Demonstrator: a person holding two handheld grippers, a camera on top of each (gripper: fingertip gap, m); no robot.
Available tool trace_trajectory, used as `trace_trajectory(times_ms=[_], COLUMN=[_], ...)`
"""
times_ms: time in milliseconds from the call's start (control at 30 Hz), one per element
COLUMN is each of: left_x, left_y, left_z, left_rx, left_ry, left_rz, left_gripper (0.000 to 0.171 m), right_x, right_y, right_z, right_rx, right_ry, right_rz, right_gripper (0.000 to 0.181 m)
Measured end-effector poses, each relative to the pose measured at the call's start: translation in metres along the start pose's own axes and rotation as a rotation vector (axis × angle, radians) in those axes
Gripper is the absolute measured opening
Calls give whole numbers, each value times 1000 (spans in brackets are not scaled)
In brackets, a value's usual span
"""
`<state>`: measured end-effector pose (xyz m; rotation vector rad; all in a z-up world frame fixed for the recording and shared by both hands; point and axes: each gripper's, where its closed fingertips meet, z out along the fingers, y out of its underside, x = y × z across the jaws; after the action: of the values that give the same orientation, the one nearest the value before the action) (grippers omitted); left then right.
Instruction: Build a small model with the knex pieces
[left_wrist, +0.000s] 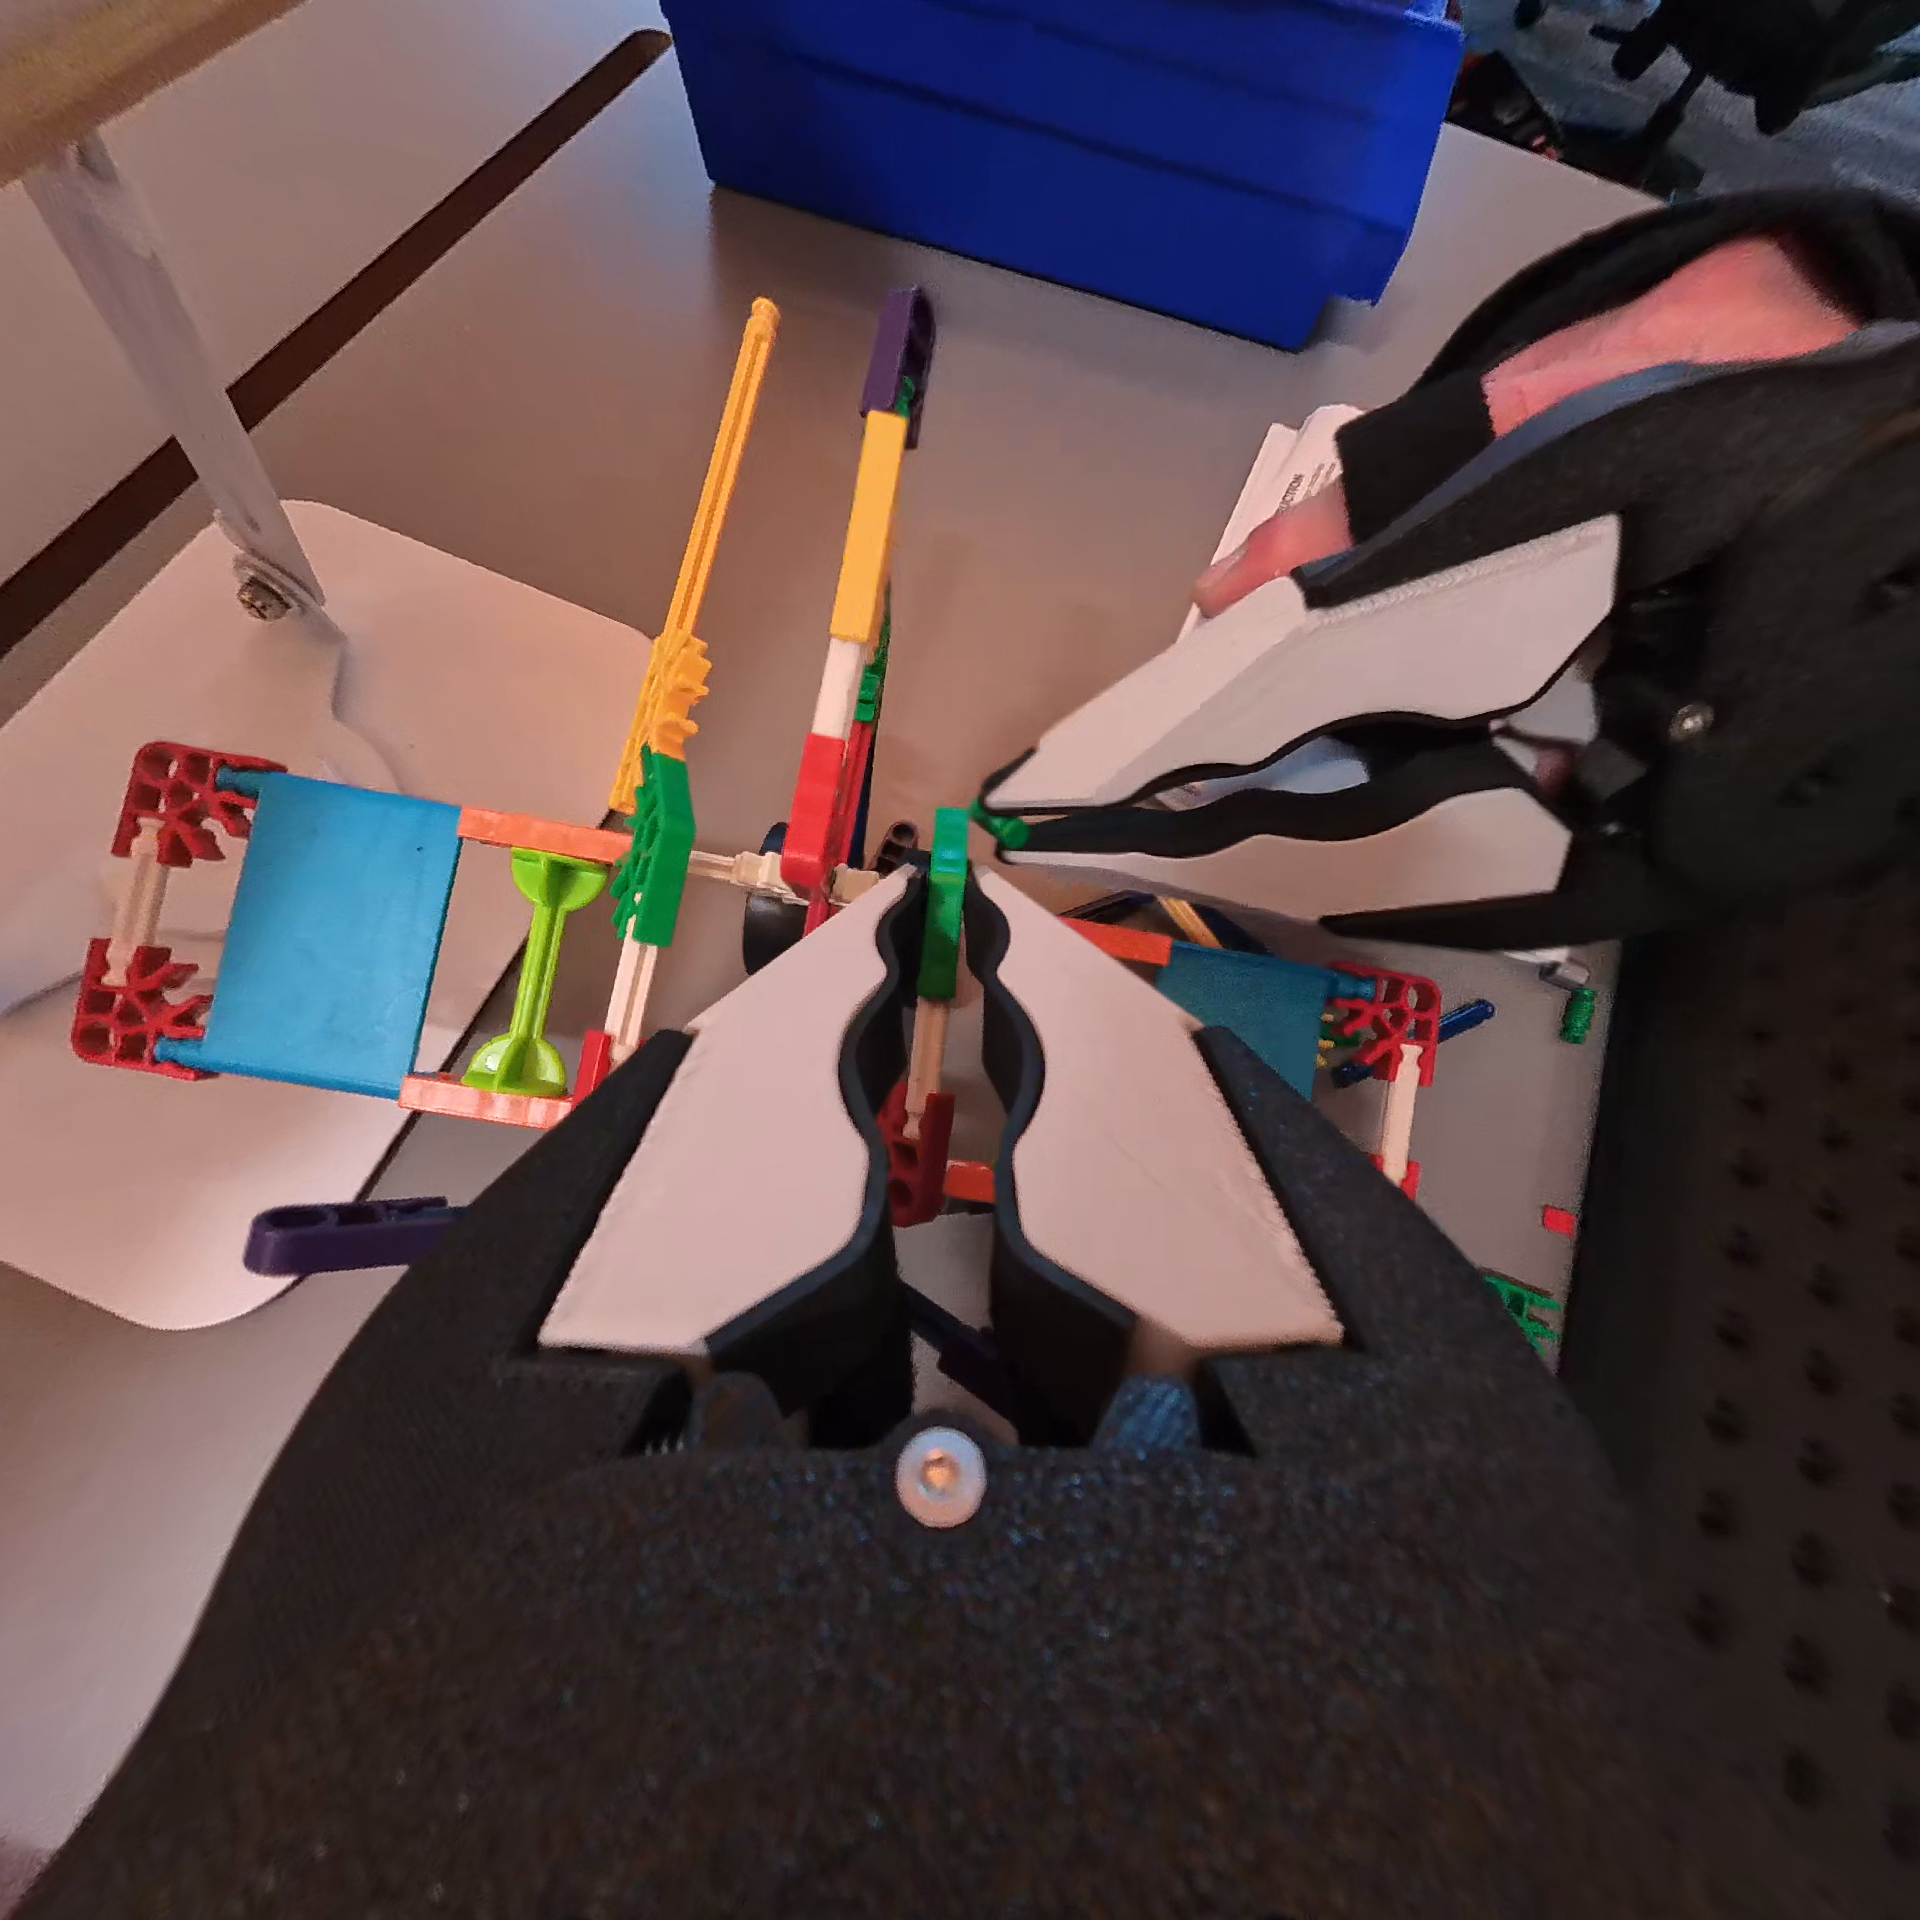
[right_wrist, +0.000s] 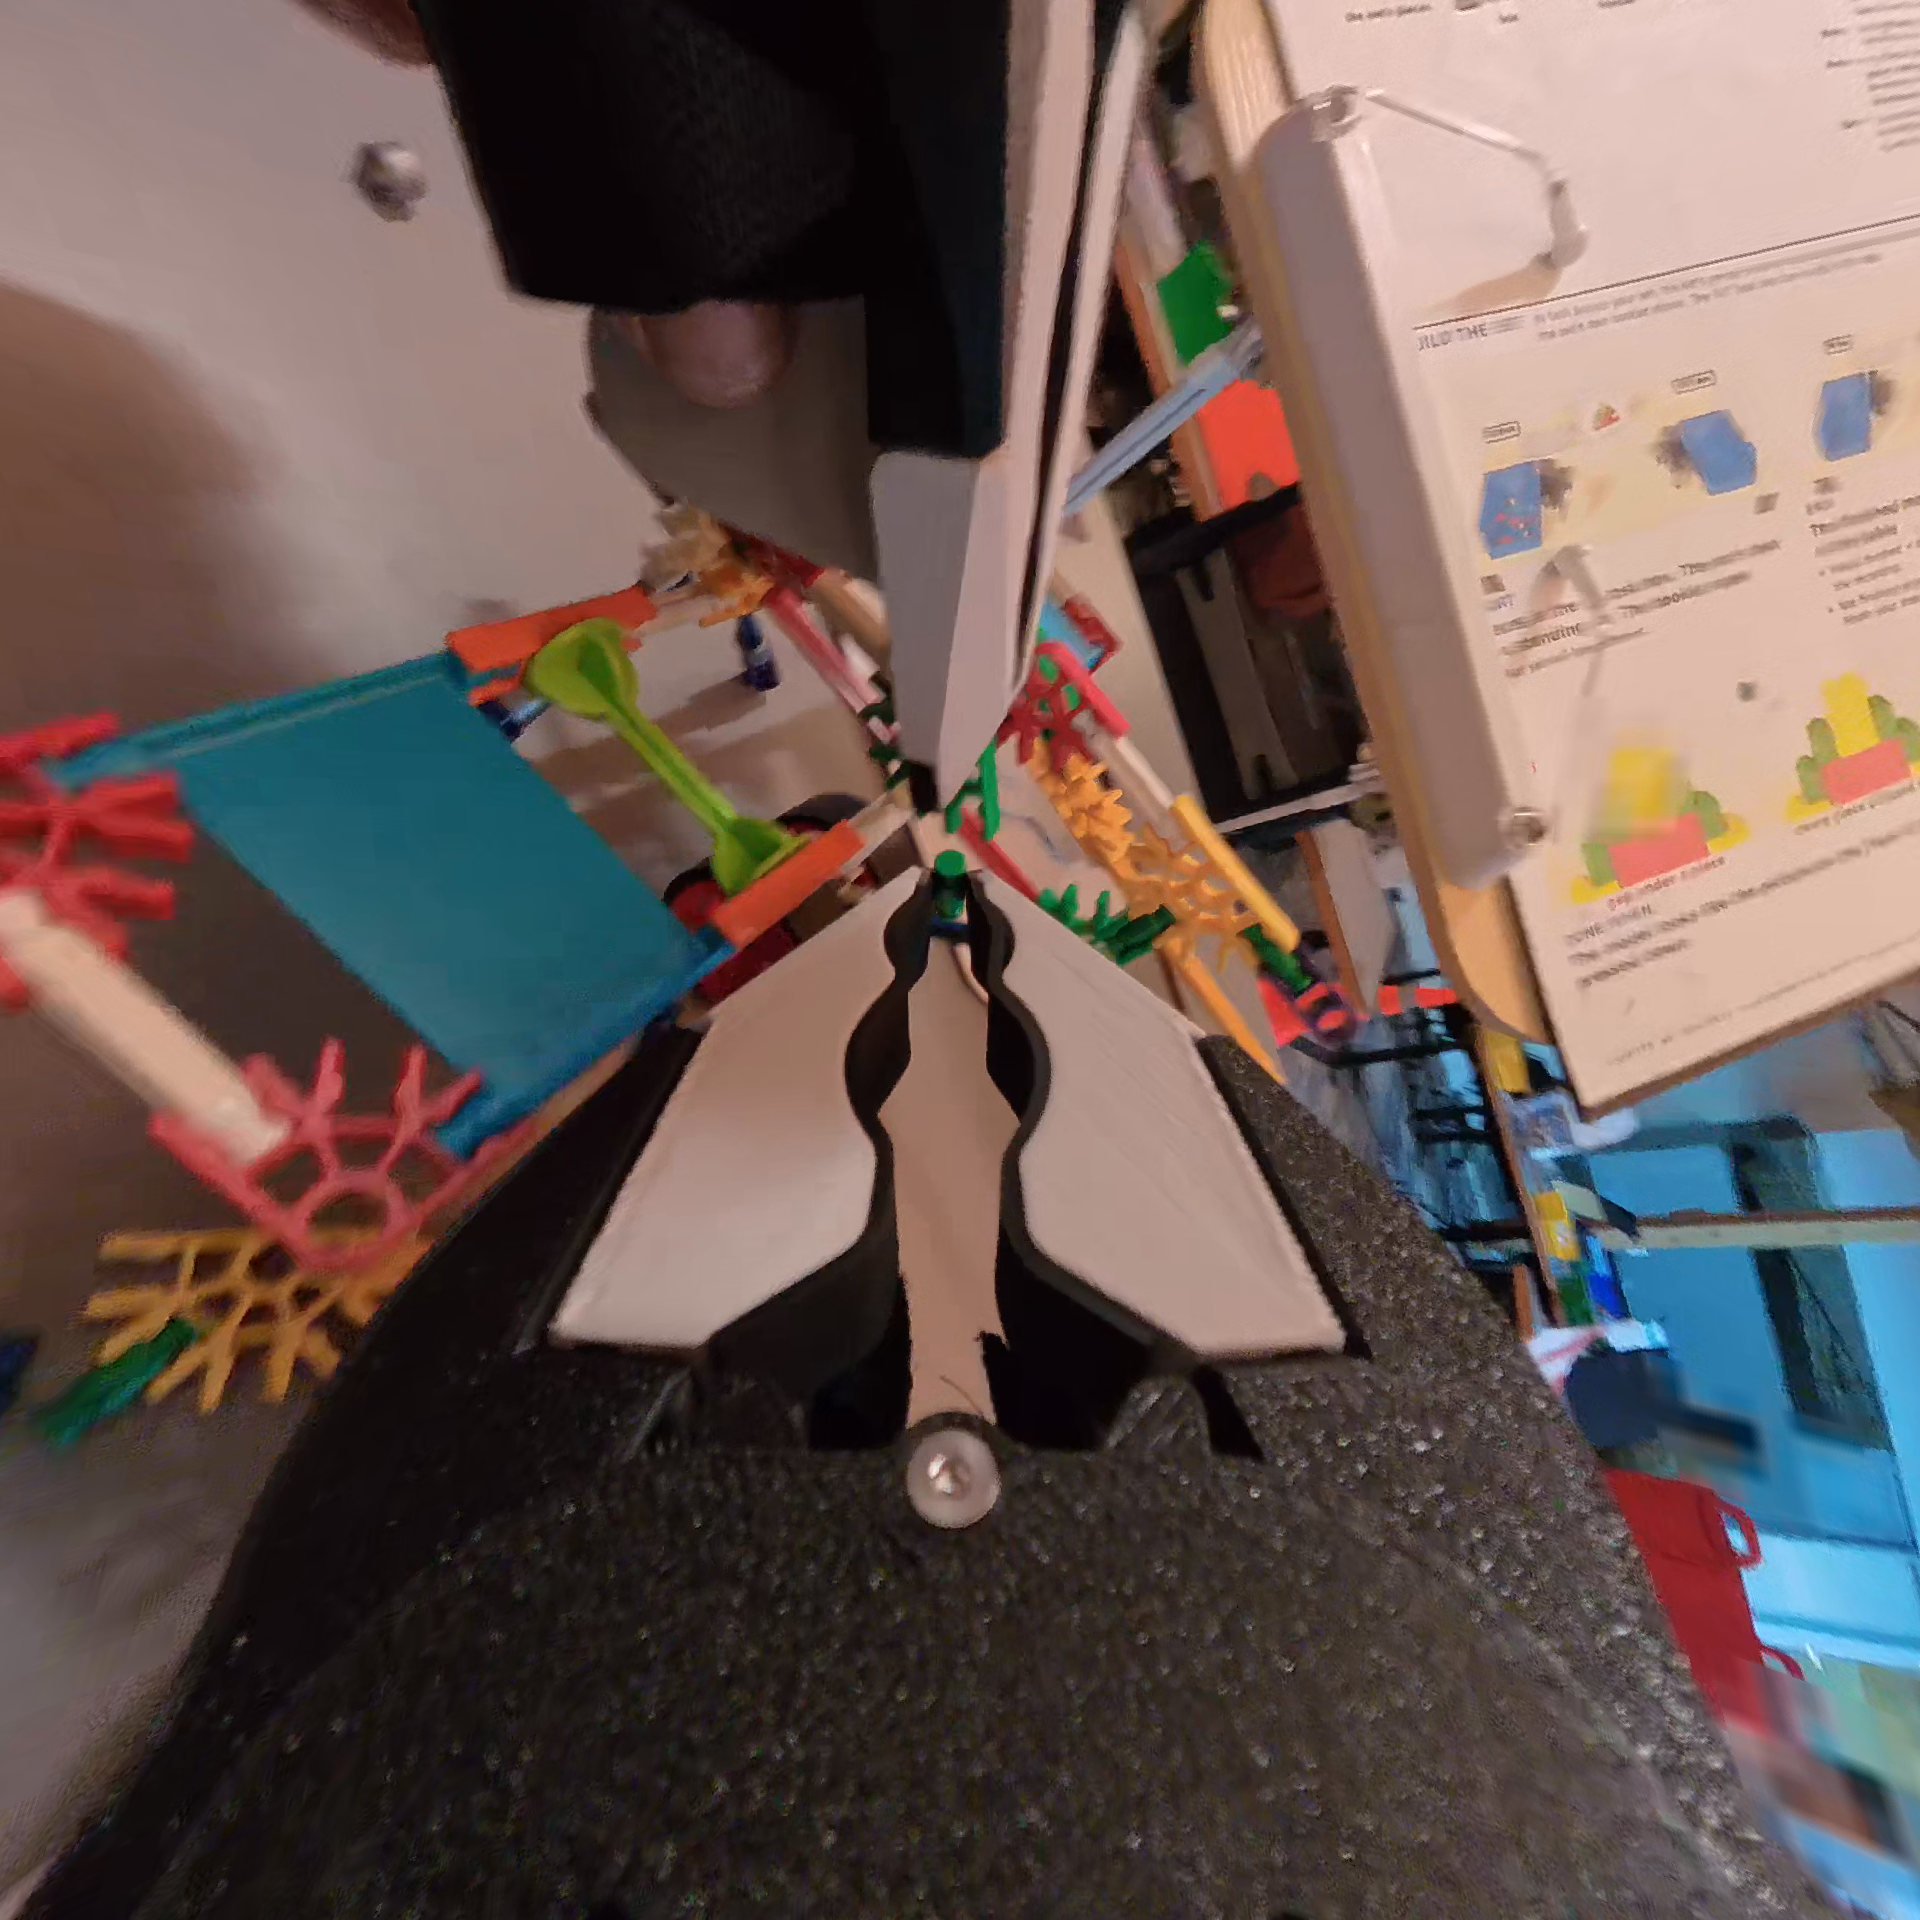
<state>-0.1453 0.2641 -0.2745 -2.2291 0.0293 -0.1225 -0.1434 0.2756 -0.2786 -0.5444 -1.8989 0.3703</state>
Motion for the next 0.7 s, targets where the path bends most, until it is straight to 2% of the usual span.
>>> trace_trajectory(times_ms=[67,233,333,433,533,700], left_x=[-1,-1,-1,0,0,0], left_y=[1,3,4,4,4,4], left_z=[-1,-3,-3,-2,-2,-1], left_rx=[-6,-22,-29,-32,-33,-33], left_ry=[-5,-4,0,1,3,6], left_rz=[6,15,16,21,24,28], left_gripper=[6,6,6,6,6,6], right_x=[-16,-42,-54,-58,-43,-32], right_y=[17,38,55,80,91,112], right_z=[-5,-30,-34,-26,-16,-5], right_rx=[-43,-7,-27,-94,-99,-144], right_ry=[-155,-551,-678,-639,-552,-551], right_rz=[43,366,477,443,455,490], right_gripper=[6,6,6,6,6,7])
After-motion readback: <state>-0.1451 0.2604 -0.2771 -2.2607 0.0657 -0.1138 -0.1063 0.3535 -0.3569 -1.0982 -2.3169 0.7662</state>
